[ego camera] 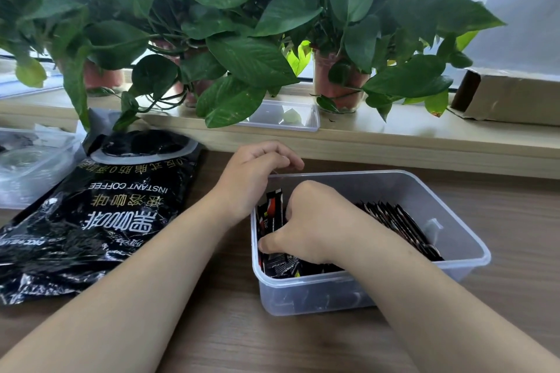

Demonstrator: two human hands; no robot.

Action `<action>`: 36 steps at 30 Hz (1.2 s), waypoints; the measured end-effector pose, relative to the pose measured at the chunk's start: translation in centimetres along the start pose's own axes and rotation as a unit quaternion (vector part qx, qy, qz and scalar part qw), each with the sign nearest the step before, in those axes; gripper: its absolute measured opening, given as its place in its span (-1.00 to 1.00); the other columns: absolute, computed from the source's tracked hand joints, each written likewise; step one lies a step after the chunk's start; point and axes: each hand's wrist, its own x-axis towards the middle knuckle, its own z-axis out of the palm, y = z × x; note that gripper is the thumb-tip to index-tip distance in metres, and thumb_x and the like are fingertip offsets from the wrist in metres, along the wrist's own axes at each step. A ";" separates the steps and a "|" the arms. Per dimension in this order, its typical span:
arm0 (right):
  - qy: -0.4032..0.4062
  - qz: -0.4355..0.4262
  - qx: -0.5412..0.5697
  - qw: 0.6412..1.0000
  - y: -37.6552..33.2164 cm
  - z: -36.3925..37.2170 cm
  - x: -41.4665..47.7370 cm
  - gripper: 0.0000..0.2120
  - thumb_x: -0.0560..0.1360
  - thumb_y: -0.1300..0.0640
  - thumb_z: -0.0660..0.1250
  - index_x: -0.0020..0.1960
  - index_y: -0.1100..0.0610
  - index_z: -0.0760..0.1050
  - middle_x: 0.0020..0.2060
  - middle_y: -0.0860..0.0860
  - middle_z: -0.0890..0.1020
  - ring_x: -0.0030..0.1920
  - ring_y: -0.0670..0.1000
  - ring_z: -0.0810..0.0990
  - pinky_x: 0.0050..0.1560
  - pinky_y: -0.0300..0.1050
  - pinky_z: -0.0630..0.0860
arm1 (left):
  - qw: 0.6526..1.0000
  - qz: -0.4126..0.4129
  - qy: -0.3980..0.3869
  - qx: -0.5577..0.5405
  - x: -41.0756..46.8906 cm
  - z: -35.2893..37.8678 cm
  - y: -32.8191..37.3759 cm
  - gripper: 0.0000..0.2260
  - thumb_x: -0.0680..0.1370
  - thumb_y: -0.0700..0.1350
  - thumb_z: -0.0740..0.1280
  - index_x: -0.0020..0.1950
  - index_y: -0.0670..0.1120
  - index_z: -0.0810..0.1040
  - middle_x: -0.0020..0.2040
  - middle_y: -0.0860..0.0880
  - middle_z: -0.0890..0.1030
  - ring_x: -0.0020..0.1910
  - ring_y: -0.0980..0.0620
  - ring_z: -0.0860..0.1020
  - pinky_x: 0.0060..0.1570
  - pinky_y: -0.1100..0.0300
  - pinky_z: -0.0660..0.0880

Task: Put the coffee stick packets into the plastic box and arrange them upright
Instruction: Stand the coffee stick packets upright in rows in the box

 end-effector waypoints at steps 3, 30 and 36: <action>0.022 0.006 0.029 0.999 0.2 -0.1 0.0 -0.64 0.40 0.00 0.42 -0.42 0.07 0.31 -0.51 -0.06 0.37 -0.48 -0.05 0.33 -0.51 -0.23 0.19 | 1.000 0.001 -0.005 -0.006 0.0 -0.1 -0.1 -0.79 0.40 -0.18 0.23 -0.20 -0.14 0.67 -0.27 0.07 0.68 -0.25 0.21 0.58 -0.15 0.30 0.43; 0.315 0.076 0.331 0.886 9.8 -2.8 -0.6 -0.80 0.43 0.01 0.49 -0.30 0.09 0.63 -0.48 -0.04 0.65 -0.49 -0.05 0.50 -0.37 -0.18 0.41 | 0.848 0.229 -0.207 0.431 -0.6 -1.4 4.2 -0.81 0.38 -0.22 0.42 -0.25 0.07 0.72 0.05 0.18 0.58 0.11 0.14 0.51 0.07 0.16 0.47; 0.337 0.077 0.409 0.845 10.0 -3.0 -0.3 -0.80 0.42 0.02 0.49 -0.32 0.09 0.61 -0.55 -0.09 0.59 -0.47 -0.01 0.48 -0.31 -0.04 0.50 | 0.727 -0.021 -0.412 0.549 3.0 -1.1 3.8 -0.74 0.25 -0.18 0.58 -0.13 0.10 0.74 -0.09 0.34 0.67 -0.05 0.21 0.66 -0.33 0.50 0.40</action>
